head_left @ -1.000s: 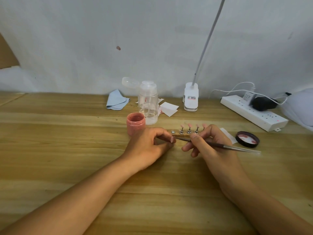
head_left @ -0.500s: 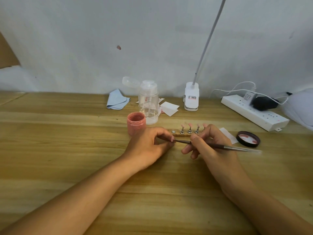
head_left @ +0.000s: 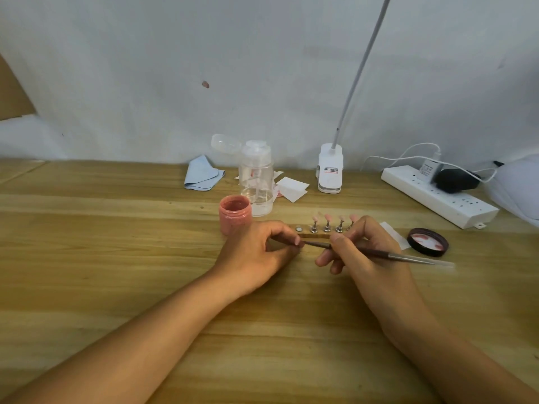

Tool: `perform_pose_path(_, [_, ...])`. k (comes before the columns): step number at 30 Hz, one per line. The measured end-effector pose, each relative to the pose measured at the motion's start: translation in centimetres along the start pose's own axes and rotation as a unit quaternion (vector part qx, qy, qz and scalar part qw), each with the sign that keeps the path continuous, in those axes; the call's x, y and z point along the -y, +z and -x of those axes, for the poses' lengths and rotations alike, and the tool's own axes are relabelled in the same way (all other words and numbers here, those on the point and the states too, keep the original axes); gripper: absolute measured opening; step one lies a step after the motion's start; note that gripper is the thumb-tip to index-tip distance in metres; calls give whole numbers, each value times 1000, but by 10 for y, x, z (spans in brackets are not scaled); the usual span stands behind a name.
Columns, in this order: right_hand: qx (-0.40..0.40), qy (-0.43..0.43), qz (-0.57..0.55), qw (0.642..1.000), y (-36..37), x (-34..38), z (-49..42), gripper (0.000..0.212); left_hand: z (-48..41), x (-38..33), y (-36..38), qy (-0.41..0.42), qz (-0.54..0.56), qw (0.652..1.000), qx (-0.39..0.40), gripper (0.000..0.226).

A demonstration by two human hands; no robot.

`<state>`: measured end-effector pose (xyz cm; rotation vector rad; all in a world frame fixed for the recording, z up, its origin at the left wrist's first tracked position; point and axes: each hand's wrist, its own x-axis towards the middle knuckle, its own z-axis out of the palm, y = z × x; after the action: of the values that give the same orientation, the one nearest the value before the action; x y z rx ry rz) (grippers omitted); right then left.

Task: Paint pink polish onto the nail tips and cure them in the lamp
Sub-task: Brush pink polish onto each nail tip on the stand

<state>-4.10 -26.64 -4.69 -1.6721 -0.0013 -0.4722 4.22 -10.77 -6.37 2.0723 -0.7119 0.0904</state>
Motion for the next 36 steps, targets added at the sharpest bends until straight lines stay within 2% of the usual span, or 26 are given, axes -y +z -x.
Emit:
perform_pose_path(8, [-4,-29,-22,999,-1,5,1,13,0,1,0,2,21,1000,-15,11])
perform_pose_path(14, [-20,15,-68,997,-3,3,0,6,0,1,0,11,38,999,-11,10])
perform_pose_path(16, [-15,27,-58,998,-3,3,0,2,0,1,1,11,46,999,-8,10])
perform_pose_path(20, [-11,24,-33,999,-4,3,1,10,0,0,1,11,49,999,-6,8])
perform_pose_path(36, [6,21,1,1000,0,5,2,9,1,0,1,-1,41,999,-6,6])
